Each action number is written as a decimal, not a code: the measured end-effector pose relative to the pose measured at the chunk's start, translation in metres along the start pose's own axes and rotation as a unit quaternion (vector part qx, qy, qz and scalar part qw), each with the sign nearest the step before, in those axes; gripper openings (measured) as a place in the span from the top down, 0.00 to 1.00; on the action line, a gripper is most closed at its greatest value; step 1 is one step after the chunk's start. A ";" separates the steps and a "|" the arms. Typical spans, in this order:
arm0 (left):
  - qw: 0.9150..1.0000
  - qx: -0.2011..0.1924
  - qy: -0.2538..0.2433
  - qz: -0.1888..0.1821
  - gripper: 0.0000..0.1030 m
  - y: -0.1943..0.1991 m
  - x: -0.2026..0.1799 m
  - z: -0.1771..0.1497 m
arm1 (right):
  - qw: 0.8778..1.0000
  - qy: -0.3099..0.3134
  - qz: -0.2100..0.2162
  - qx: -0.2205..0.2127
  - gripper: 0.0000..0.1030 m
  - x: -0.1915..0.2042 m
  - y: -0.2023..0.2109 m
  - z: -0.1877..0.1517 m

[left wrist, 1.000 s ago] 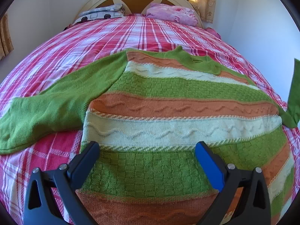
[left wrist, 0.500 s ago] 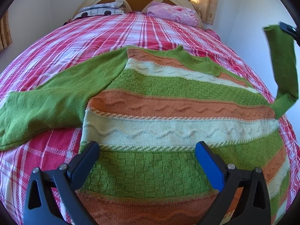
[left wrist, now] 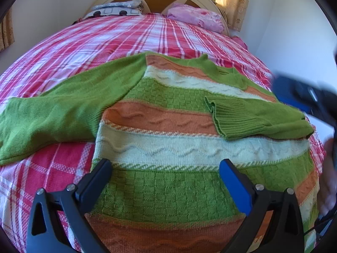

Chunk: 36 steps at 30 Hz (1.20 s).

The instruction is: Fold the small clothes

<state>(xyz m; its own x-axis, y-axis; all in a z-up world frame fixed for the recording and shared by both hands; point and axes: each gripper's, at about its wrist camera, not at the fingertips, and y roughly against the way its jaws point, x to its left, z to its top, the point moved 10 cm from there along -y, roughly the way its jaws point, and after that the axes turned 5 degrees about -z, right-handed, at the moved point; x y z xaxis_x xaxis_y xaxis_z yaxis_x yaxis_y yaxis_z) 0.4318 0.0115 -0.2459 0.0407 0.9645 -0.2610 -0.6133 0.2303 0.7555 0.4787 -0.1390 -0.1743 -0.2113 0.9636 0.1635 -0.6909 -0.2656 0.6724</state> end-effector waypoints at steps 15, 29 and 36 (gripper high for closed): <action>0.994 0.020 -0.012 -0.111 0.03 0.010 -0.055 0.055 | 0.977 -0.013 -0.208 -0.043 0.26 -0.142 0.080 -0.064; 0.990 0.068 -0.052 -0.115 0.92 -0.051 -0.086 0.057 | 0.950 0.171 -0.260 -0.024 0.26 -0.082 0.045 -0.099; 0.986 -0.019 -0.040 -0.160 0.92 0.008 -0.079 0.106 | 0.943 0.189 -0.270 -0.037 0.26 -0.077 0.049 -0.099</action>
<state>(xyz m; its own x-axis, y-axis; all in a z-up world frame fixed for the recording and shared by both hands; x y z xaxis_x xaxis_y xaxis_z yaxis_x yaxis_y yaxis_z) 0.5072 -0.0494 -0.1555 0.2981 0.8511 -0.4322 -0.5879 0.5204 0.6193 0.3930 -0.2288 -0.2251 -0.0365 0.8830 -0.4679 -0.8123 0.2465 0.5286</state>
